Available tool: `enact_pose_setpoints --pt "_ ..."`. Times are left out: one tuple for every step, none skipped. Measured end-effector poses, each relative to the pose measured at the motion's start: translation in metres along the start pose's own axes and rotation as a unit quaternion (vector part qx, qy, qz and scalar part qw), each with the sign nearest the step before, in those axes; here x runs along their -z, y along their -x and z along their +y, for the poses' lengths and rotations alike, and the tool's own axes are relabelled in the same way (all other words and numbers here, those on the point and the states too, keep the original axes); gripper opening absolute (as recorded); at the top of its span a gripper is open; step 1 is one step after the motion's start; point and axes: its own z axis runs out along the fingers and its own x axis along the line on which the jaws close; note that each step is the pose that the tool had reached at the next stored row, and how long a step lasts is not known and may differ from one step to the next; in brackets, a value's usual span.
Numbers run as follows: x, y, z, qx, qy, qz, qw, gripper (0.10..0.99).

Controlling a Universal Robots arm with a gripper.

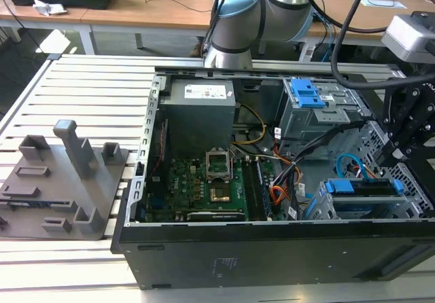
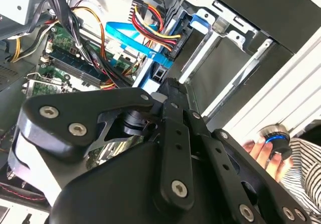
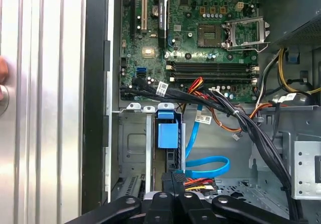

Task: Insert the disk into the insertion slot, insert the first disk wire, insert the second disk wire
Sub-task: 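Insert the second disk wire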

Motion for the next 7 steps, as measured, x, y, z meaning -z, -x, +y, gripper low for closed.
enact_pose_setpoints --pt "0.0001 0.0000 0.0000 0.000 0.0000 0.0001 1.0000 0.106" --pt "0.0002 0.0000 0.0000 0.000 0.0000 0.0001 1.0000 0.106" --pt "0.0002 0.0000 0.0000 0.000 0.0000 0.0001 1.0000 0.106" --pt "0.0002 0.0000 0.0000 0.000 0.0000 0.0001 1.0000 0.106" --pt "0.0002 0.0000 0.0000 0.000 0.0000 0.0001 1.0000 0.106" --pt "0.0002 0.0000 0.0000 0.000 0.0000 0.0001 1.0000 0.106" --pt "0.0002 0.0000 0.0000 0.000 0.0000 0.0001 1.0000 0.106"
